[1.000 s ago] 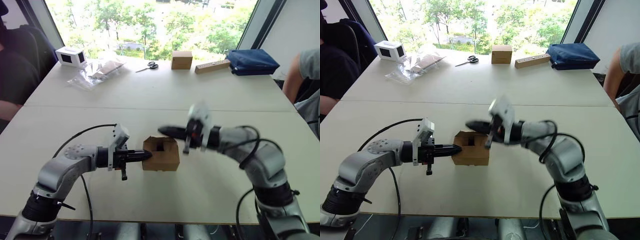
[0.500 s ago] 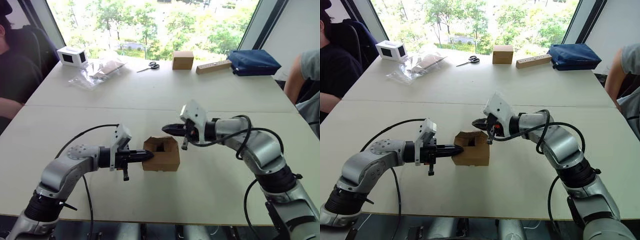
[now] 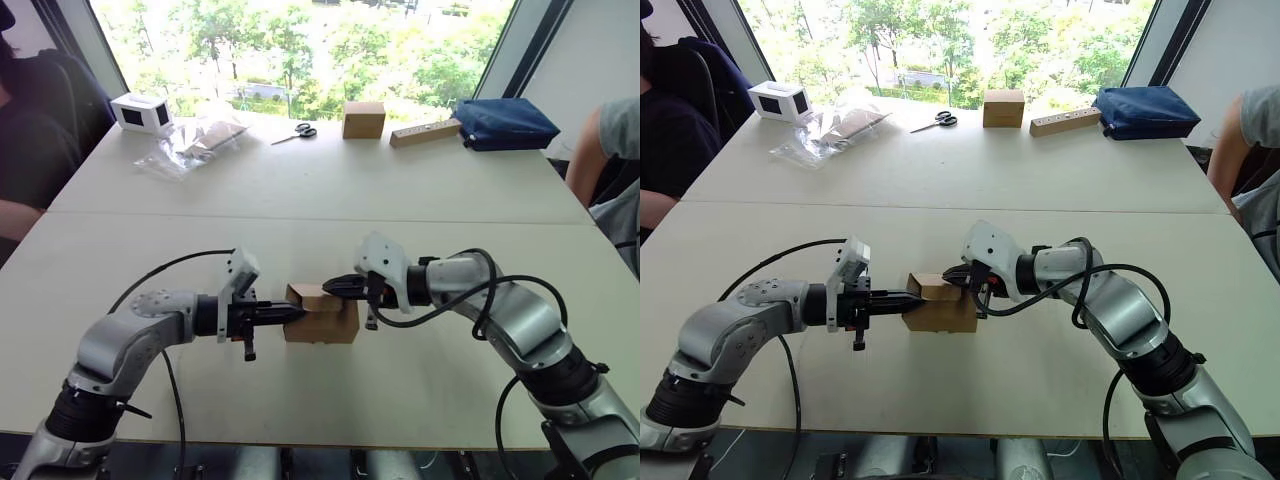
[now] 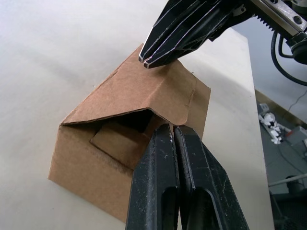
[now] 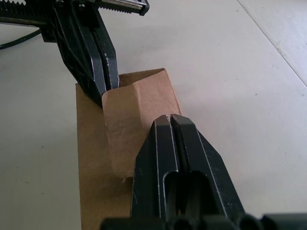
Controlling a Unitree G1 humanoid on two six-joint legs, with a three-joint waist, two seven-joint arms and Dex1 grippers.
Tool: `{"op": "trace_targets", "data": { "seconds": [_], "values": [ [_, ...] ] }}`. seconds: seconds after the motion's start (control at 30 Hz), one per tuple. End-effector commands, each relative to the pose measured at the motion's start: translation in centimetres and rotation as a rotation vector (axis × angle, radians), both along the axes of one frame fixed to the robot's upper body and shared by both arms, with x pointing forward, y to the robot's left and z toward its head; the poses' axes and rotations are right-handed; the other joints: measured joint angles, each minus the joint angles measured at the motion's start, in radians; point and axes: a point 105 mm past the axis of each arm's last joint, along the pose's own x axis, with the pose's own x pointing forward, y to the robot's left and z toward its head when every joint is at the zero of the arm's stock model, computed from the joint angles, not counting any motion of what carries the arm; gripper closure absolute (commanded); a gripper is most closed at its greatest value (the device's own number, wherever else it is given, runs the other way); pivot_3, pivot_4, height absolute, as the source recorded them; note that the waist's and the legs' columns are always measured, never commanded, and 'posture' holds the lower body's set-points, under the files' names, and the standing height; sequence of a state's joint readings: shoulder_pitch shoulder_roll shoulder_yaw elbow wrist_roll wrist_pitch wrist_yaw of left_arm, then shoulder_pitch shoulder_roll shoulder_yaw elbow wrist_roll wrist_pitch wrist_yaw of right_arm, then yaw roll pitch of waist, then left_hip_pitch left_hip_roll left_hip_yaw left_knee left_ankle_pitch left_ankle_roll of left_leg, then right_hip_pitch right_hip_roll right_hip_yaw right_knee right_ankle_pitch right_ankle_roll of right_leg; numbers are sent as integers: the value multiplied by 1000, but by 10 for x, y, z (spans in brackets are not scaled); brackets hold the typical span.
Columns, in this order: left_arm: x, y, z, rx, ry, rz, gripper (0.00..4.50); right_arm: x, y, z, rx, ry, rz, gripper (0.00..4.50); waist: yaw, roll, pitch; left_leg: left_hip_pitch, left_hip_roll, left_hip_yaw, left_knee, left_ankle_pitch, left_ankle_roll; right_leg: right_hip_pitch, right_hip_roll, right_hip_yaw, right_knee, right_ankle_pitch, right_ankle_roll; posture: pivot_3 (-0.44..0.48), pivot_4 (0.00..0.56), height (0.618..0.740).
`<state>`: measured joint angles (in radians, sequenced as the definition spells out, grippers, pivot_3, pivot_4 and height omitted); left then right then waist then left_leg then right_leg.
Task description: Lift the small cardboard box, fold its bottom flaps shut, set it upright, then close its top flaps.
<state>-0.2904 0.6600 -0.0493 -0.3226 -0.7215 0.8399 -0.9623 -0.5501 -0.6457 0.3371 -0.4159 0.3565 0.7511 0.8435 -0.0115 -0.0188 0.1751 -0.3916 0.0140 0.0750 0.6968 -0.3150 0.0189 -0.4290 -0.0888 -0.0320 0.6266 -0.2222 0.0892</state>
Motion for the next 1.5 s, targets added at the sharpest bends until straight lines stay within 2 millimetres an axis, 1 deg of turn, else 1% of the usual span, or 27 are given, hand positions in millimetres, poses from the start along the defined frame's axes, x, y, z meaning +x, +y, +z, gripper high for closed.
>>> {"op": "trace_targets", "data": {
  "seconds": [0.03,0.1,0.17,0.3,0.5,0.57,0.73,0.8,0.9,1.0,1.33,1.5],
  "values": [
    [9,4,33,-117,-49,20,4419,-3,5,5,8,-38,25,4500,1,0,0,0,0,0,0,0,0,0,0,0,0,0,0,0,150,740],
    [16,5,42,-157,-58,43,4419,-3,5,4,5,-40,24,4500,3,-1,0,-1,0,-1,0,0,0,0,0,0,0,0,0,0,150,740],
    [22,3,43,-161,-67,70,4419,-3,5,4,5,-42,23,4500,1,-1,1,-1,0,-1,0,0,0,0,0,0,0,0,0,0,150,740],
    [33,-4,33,-133,-75,110,4419,-2,7,5,6,-52,18,4500,1,-1,1,-1,-1,0,0,0,0,0,0,0,-1,1,2,0,150,740],
    [37,-9,17,-90,-75,116,4419,-1,5,9,17,-66,6,4500,1,-1,1,-1,0,0,0,0,0,0,0,0,-1,0,1,0,150,740],
    [39,-9,14,-97,-65,125,4419,-2,3,15,38,-75,5,4500,1,-1,1,-1,0,0,0,0,0,0,0,0,-1,0,1,0,150,740],
    [40,-11,13,-106,-57,125,4419,-13,1,26,80,-67,37,4500,1,-1,1,-1,0,0,0,0,0,0,0,0,-1,0,1,0,150,740],
    [38,-12,14,-113,-48,114,4419,-25,3,26,85,-49,75,4500,2,-1,1,-1,0,0,0,0,0,0,0,0,-1,0,1,0,150,740],
    [36,-14,13,-114,-45,108,4419,-36,7,22,75,-34,101,4500,1,-1,1,-1,0,-1,0,0,0,0,-1,0,-1,0,0,0,150,740],
    [35,-14,12,-107,-40,102,4419,-41,13,17,66,-33,107,4500,1,-1,1,-1,0,-1,0,0,0,0,-1,0,-1,0,0,0,150,740],
    [31,-14,11,-106,-27,94,4419,-28,14,4,1,-78,59,4500,1,-1,1,-1,0,0,0,0,0,0,-1,0,-2,0,0,0,150,740],
    [33,-16,12,-110,-27,91,4419,-20,12,2,-16,-94,39,4500,1,-1,1,-1,0,0,0,0,0,0,-1,0,-2,0,0,0,150,740]
  ]
}}
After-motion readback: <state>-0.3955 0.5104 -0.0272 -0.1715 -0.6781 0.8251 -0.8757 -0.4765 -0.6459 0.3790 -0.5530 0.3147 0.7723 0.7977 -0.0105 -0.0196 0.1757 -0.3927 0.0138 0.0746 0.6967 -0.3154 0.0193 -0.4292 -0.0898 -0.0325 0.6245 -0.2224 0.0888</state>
